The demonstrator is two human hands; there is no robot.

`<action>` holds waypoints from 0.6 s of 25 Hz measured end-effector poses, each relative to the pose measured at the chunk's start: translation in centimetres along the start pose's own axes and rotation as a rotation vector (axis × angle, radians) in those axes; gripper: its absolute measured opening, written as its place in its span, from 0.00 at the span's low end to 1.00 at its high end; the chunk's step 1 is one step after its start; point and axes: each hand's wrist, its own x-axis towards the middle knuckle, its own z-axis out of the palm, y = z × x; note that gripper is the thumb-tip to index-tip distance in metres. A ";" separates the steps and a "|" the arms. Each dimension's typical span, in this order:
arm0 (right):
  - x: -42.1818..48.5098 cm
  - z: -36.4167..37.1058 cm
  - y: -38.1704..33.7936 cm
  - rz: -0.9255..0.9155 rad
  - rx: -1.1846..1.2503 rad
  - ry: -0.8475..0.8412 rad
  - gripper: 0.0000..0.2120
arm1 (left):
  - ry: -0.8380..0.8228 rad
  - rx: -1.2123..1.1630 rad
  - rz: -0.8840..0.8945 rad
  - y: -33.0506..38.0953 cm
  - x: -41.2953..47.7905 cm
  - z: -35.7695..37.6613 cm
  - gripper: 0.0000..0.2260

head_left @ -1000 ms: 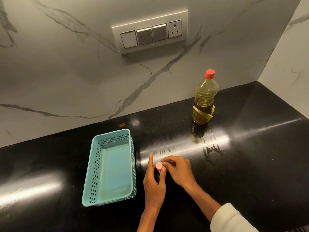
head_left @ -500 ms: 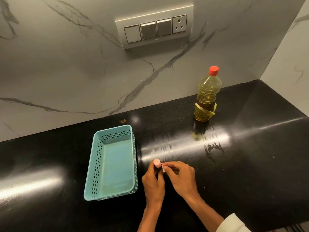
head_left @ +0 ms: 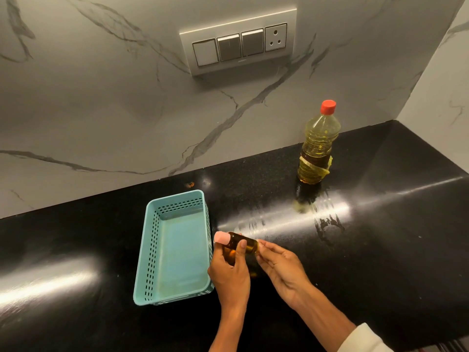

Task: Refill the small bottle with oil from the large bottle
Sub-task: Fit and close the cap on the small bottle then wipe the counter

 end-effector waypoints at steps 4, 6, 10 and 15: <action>-0.2 -0.1 0.8 0.035 -0.072 -0.021 0.11 | -0.020 0.054 0.067 0.3 0.1 0.0 0.08; -0.8 -1.2 0.1 0.055 0.027 -0.028 0.14 | -0.031 0.082 0.068 0.2 0.5 0.2 0.07; -2.8 -3.8 -3.0 -0.064 -0.043 0.005 0.12 | -0.066 0.102 0.047 1.2 3.6 2.8 0.06; -5.5 -6.7 -3.9 -0.127 -0.304 0.132 0.08 | -0.132 0.099 0.134 3.6 11.5 8.7 0.10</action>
